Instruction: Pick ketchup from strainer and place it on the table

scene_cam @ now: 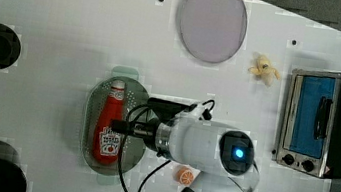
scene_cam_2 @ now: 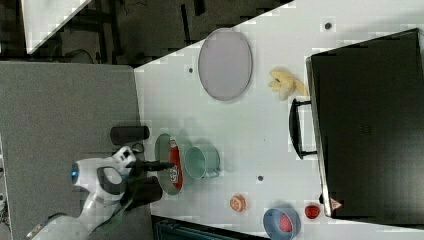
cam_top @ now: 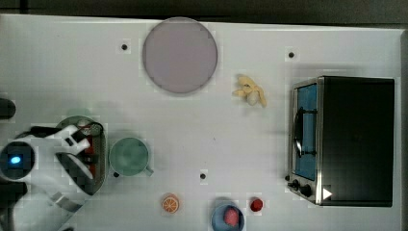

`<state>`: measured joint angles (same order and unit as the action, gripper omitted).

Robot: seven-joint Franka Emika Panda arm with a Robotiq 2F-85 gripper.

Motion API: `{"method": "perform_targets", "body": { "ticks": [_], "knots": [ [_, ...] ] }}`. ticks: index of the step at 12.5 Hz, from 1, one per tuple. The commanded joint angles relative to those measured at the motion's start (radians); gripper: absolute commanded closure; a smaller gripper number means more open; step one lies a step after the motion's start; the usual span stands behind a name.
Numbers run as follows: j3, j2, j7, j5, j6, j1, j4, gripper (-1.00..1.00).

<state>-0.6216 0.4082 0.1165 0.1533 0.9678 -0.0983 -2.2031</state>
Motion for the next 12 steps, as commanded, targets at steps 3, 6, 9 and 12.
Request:
{"method": "perform_targets", "body": {
  "ticks": [3, 6, 9, 12],
  "knots": [
    [-0.007, 0.112, 0.124, 0.066, 0.110, -0.014, 0.010, -1.00],
    [0.013, 0.161, 0.151, 0.108, 0.117, -0.026, 0.010, -1.00],
    [0.032, 0.185, 0.170, 0.116, 0.152, -0.039, 0.012, -0.43],
    [0.015, 0.150, 0.170, 0.113, 0.155, -0.036, 0.019, -0.25]
  ]
}}
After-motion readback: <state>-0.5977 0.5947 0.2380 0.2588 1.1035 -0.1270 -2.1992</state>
